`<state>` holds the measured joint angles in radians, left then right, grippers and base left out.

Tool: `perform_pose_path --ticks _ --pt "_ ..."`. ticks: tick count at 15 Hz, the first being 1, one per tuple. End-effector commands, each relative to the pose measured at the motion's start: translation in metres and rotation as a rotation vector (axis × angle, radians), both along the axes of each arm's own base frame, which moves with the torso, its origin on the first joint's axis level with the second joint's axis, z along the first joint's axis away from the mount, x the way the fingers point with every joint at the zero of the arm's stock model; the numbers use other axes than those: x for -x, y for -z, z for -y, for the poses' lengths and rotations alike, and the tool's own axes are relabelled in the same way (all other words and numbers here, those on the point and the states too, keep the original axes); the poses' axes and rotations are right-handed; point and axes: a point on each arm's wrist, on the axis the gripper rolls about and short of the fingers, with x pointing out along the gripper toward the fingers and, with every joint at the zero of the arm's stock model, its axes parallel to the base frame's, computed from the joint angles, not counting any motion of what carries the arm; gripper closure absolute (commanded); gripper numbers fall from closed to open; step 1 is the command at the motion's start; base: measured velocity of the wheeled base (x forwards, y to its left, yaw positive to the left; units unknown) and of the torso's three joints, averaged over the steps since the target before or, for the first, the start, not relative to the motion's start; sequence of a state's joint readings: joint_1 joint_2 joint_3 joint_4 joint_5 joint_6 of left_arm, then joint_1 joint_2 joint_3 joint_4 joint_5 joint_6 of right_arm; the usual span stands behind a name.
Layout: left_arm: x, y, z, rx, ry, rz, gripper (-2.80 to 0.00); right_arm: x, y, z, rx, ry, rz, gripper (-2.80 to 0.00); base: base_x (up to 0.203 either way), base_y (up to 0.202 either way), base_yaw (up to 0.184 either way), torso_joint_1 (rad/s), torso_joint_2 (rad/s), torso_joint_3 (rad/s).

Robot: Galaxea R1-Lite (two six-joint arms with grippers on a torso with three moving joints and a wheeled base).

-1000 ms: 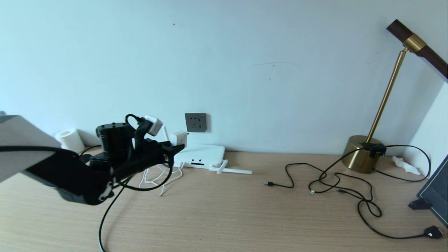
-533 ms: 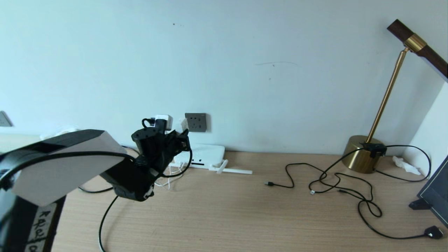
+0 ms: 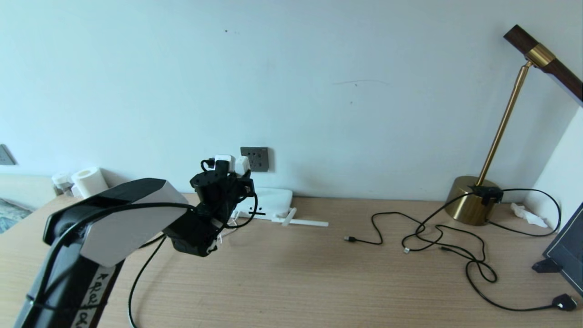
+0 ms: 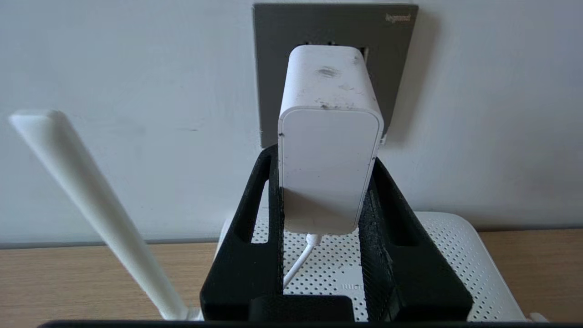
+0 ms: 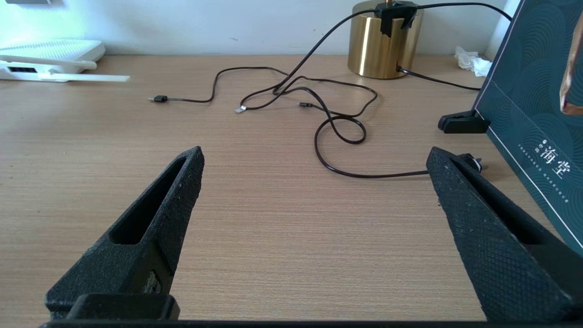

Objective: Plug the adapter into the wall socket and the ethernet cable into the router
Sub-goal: Align plug and socket

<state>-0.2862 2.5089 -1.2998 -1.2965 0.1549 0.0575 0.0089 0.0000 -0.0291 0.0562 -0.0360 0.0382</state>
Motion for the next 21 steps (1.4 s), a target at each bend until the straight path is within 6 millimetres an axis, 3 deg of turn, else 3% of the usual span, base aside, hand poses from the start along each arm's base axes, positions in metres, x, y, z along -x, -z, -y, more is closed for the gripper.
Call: perform_pose_path --ticks 1,21 --pt "-0.005 0.002 0.0 0.002 0.001 0.01 0.0 0.0 0.0 0.0 0.0 -0.001 -0.001 -2.8 0.0 0.0 0.0 0.0 0.0 0.0" --pt "-0.03 -0.011 -0.001 -0.007 0.024 -0.001 0.0 0.0 0.0 0.0 0.0 0.001 -0.001 -2.8 0.0 0.0 0.0 0.0 0.0 0.0"
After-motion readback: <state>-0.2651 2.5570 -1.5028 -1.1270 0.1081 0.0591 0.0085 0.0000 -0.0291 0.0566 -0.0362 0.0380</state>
